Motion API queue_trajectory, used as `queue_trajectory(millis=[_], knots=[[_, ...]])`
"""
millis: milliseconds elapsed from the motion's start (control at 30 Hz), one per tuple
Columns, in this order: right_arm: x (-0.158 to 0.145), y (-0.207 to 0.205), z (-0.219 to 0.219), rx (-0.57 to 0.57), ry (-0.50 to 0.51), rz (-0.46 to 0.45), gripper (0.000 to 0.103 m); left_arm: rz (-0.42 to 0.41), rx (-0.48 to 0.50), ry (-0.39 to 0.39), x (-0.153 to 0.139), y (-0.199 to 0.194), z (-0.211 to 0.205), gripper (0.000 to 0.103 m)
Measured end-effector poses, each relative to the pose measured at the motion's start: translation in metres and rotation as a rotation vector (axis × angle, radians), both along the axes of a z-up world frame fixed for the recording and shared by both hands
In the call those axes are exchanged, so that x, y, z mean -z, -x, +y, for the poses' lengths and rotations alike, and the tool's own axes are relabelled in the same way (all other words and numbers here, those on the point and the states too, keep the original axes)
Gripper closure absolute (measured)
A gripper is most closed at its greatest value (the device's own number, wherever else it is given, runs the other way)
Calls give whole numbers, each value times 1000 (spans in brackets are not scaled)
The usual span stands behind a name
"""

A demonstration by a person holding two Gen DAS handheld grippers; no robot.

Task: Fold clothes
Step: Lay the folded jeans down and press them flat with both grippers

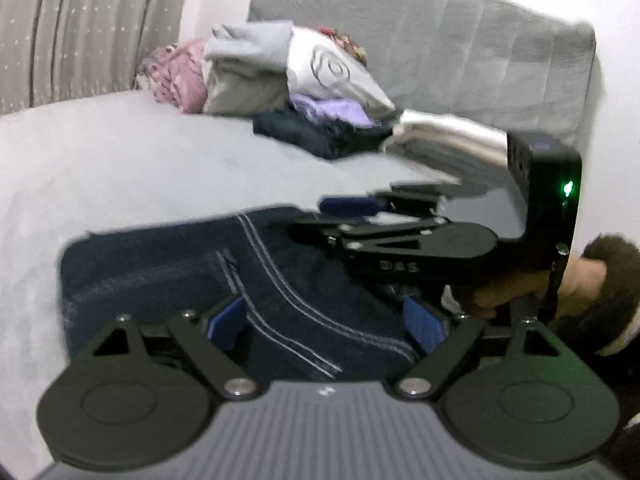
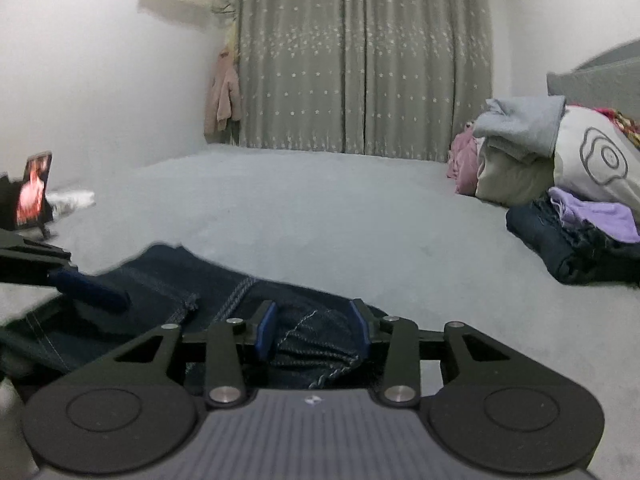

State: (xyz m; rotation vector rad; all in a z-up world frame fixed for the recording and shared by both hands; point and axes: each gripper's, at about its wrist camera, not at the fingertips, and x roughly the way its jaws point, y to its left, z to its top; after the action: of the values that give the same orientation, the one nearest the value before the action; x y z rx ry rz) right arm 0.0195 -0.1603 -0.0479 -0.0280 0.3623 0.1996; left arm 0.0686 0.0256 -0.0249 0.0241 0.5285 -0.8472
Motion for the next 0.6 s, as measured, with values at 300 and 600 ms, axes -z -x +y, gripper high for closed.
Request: queue_trajectory(millis=[300,600], knots=[[4,10,22,-44,82,-13,58,10,-79,-54,9,-41,18,13],[25,8,31,-30,183,-8,57,-40,-55,-149,31,-37,5,12]])
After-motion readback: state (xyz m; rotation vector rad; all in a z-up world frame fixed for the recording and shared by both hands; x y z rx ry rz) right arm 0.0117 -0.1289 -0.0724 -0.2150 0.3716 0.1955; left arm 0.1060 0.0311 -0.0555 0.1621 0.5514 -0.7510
